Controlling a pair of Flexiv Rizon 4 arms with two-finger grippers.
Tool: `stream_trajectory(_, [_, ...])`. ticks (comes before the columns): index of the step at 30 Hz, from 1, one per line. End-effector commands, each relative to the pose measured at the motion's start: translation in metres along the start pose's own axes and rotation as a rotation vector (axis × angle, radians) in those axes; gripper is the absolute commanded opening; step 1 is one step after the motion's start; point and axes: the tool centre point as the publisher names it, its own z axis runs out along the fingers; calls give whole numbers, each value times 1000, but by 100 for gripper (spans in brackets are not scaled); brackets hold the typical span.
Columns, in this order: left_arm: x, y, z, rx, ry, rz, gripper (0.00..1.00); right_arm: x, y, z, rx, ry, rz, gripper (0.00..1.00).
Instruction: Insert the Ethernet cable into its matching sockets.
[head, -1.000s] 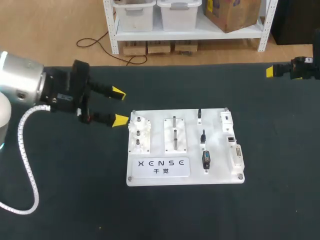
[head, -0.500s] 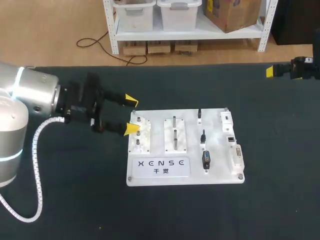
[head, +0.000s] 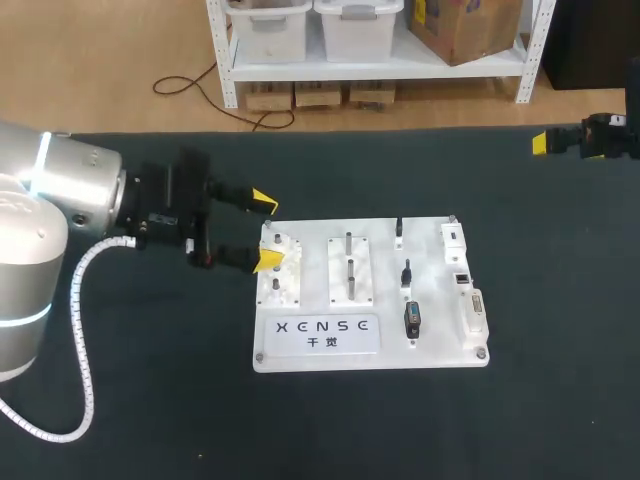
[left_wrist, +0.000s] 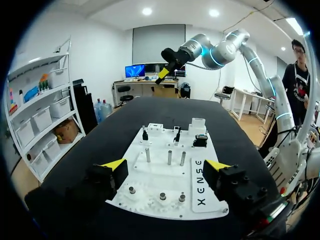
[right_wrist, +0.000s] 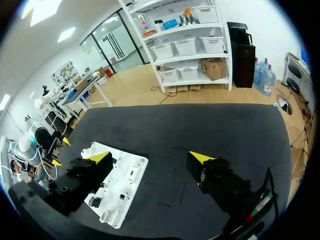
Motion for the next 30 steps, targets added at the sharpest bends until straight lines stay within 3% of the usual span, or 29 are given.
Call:
stream_trajectory(1, [1, -1, 0, -5, -5, 2, 100, 0, 0, 0, -2, 1, -1, 100])
stream_trajectory(6, [1, -1, 0, -5, -5, 2, 100, -1, 5, 3, 5, 23, -19, 100])
stream_trajectory(11, [1, -1, 0, -5, -5, 2, 100, 2, 41, 13, 66, 85, -4, 100])
stream_trajectory(19, [1, -1, 0, -5, -5, 2, 100, 22, 108, 27, 170, 255, 40, 100])
stream_trajectory(30, [1, -1, 0, -5, -5, 2, 100, 52, 148, 38, 366, 386, 28, 100])
